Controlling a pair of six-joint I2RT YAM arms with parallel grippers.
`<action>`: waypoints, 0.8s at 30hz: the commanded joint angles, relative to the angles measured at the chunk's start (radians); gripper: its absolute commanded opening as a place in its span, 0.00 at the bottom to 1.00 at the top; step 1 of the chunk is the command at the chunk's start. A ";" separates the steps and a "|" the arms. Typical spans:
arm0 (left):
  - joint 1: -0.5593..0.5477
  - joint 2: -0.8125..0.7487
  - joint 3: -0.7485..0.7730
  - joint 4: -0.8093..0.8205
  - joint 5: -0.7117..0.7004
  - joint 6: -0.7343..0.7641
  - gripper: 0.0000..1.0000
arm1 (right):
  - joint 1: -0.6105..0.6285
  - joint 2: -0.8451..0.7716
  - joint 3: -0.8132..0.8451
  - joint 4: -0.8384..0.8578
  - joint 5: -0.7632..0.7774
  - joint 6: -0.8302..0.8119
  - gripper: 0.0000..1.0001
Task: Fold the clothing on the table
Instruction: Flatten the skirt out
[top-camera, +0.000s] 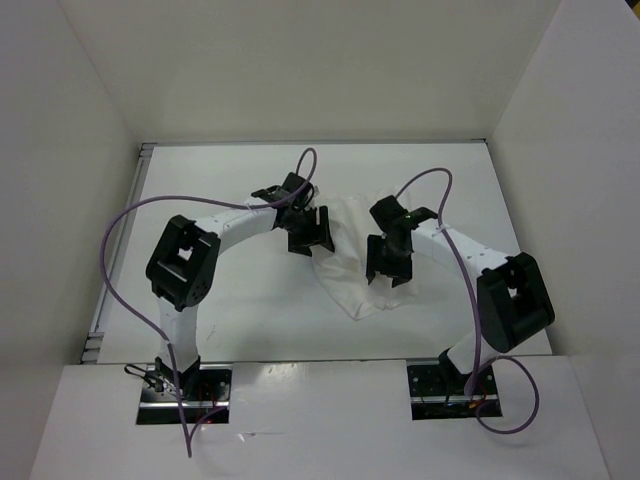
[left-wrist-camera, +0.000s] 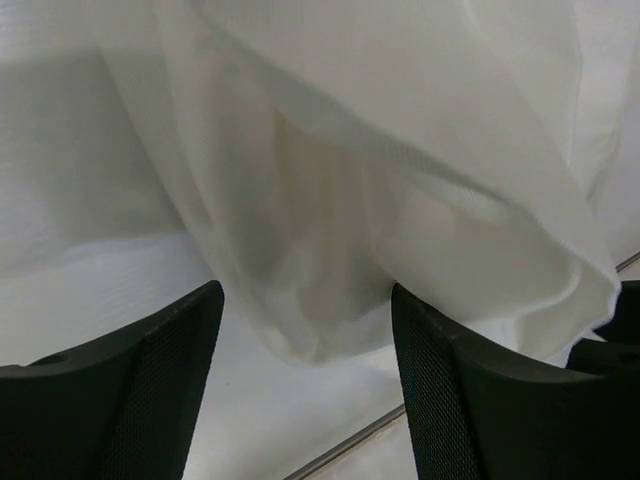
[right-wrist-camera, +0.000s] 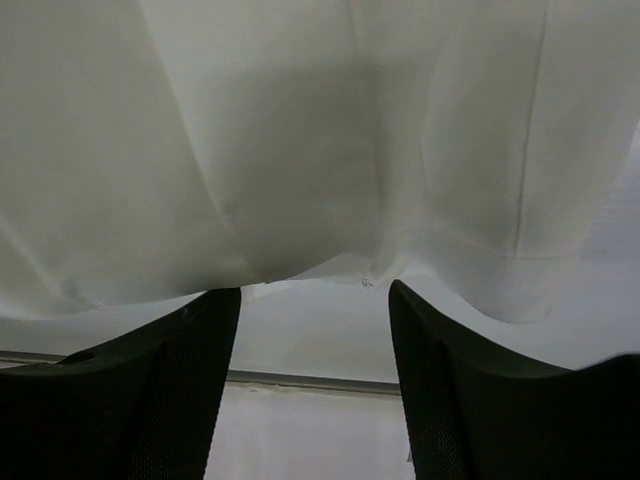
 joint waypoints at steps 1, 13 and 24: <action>-0.008 0.061 0.043 0.037 0.029 -0.021 0.75 | -0.002 0.029 -0.045 0.024 -0.021 0.051 0.66; 0.027 0.228 0.116 0.068 -0.048 -0.072 0.00 | -0.046 0.009 -0.036 0.015 0.010 0.069 0.66; 0.139 0.201 0.116 0.021 -0.097 -0.052 0.00 | -0.046 0.094 0.028 0.072 0.000 0.049 0.65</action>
